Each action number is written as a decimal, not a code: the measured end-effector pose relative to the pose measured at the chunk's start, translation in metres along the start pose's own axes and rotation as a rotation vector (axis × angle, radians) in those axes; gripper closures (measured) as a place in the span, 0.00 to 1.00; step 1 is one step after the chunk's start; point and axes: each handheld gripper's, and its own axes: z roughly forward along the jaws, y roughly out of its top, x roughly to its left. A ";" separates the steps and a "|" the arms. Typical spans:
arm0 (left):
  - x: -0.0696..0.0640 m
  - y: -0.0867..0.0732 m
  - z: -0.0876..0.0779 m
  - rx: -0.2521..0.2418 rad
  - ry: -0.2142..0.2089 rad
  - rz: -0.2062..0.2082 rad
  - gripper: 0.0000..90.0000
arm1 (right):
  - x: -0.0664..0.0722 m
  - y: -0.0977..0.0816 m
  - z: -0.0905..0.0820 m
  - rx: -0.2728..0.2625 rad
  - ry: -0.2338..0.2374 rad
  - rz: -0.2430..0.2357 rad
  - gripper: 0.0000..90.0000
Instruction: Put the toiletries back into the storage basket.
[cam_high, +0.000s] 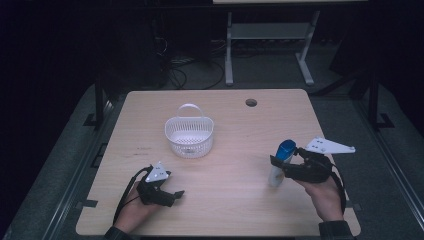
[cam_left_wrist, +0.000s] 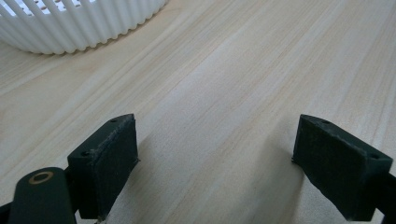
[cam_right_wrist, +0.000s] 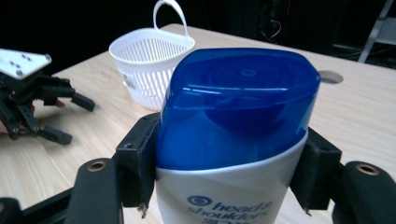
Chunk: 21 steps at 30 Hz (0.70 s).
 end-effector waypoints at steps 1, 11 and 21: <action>0.000 0.000 0.000 0.002 -0.001 0.000 0.14 | 0.000 0.002 -0.001 -0.006 0.000 -0.002 0.38; 0.000 0.000 0.000 0.003 -0.001 0.003 0.14 | 0.002 0.022 -0.001 -0.047 -0.001 -0.027 0.38; 0.000 0.000 0.000 0.001 -0.001 -0.001 0.14 | 0.008 0.042 0.007 -0.078 0.020 -0.045 0.38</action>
